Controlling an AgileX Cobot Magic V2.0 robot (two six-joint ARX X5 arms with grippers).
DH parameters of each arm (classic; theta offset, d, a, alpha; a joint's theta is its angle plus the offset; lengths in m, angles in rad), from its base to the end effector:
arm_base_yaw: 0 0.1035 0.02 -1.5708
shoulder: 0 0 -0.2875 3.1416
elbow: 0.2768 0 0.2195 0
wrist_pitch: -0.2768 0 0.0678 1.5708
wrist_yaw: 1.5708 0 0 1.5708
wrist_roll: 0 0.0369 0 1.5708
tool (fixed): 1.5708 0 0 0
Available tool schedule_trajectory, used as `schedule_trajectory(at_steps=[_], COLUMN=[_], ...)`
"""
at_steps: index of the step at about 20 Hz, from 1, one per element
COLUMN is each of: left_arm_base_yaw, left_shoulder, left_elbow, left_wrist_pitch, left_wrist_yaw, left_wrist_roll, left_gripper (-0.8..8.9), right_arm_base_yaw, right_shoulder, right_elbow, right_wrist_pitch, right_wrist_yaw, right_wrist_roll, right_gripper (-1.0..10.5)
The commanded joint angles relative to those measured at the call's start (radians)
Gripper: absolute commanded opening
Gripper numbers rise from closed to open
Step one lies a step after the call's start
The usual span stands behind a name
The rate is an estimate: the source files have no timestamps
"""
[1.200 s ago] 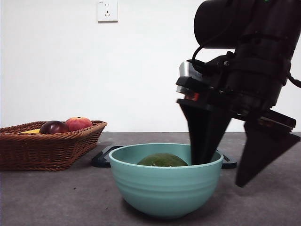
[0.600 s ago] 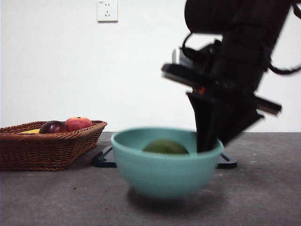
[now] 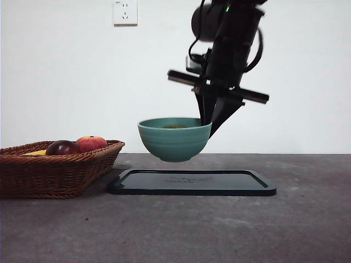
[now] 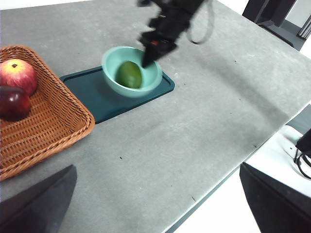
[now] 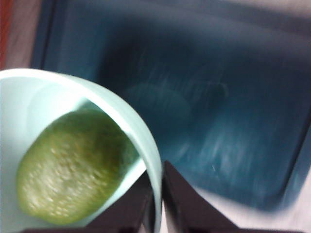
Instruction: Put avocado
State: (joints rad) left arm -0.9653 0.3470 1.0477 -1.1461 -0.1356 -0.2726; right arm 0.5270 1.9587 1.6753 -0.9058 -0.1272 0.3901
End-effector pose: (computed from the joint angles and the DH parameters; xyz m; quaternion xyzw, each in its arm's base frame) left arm -0.0149 0.0304 0.3383 -0.0068 0.2399 -0.3639 0.9000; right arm 0.3322 0.1987 0.2713 0.0429 0.5902 0.1547 0.7911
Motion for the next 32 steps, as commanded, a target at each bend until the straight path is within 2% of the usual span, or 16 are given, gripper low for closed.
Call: schedule_trajectory(at_steps=[1, 4, 10, 14, 15, 17, 18, 20, 22, 26, 29, 32], left_arm_base_yaw=[-0.011, -0.011, -0.011, -0.011, -0.011, -0.011, -0.011, -0.011, -0.011, -0.011, -0.011, -0.011], left_shoulder=[0.004, 0.004, 0.004, 0.004, 0.004, 0.004, 0.004, 0.004, 0.004, 0.004, 0.004, 0.004], left_elbow=[0.008, 0.008, 0.008, 0.008, 0.008, 0.008, 0.008, 0.008, 0.008, 0.008, 0.008, 0.008], left_wrist_pitch=[0.008, 0.009, 0.009, 0.009, 0.009, 0.004, -0.008, -0.027, -0.037, -0.036, -0.037, -0.037], left_wrist_yaw=[-0.006, -0.006, -0.006, -0.006, -0.006, -0.006, -0.006, -0.006, -0.006, -0.006, -0.006, -0.006], left_wrist_roll=[0.002, 0.002, 0.006, 0.006, 0.006, 0.007, 0.008, 0.01, 0.01, 0.01, 0.009, 0.008], left_gripper=[6.57, 6.57, 6.57, 6.57, 6.57, 6.57, 6.57, 6.57, 6.57, 6.57, 6.57, 6.57], right_arm_base_yaw=[-0.016, -0.05, -0.07, -0.06, -0.06, -0.068, -0.072, -0.078, -0.07, -0.034, 0.008, 0.056], right_shoulder=[0.105, 0.216, 0.265, 0.27, 0.265, 0.242, 0.224, 0.18, 0.096, -0.088, -0.208, -0.38], right_elbow=[0.121, 0.228, 0.23, 0.231, 0.233, 0.27, 0.311, 0.433, 0.493, 0.49, 0.43, 0.264], right_wrist_pitch=[-0.016, -0.043, -0.095, -0.097, -0.106, -0.14, -0.175, -0.292, -0.377, -0.508, -0.512, -0.512], right_wrist_yaw=[-0.004, -0.015, -0.01, -0.009, 0.001, 0.042, 0.086, 0.144, 0.224, 0.343, 0.364, 0.377], right_wrist_roll=[-0.009, -0.006, -0.013, -0.043, -0.042, -0.042, -0.045, -0.083, -0.089, -0.089, -0.12, -0.12], right_gripper=[0.1, 0.1, 0.1, 0.1, 0.8, 4.0, 4.8, 5.1, 5.6, 5.7, 5.7, 5.7])
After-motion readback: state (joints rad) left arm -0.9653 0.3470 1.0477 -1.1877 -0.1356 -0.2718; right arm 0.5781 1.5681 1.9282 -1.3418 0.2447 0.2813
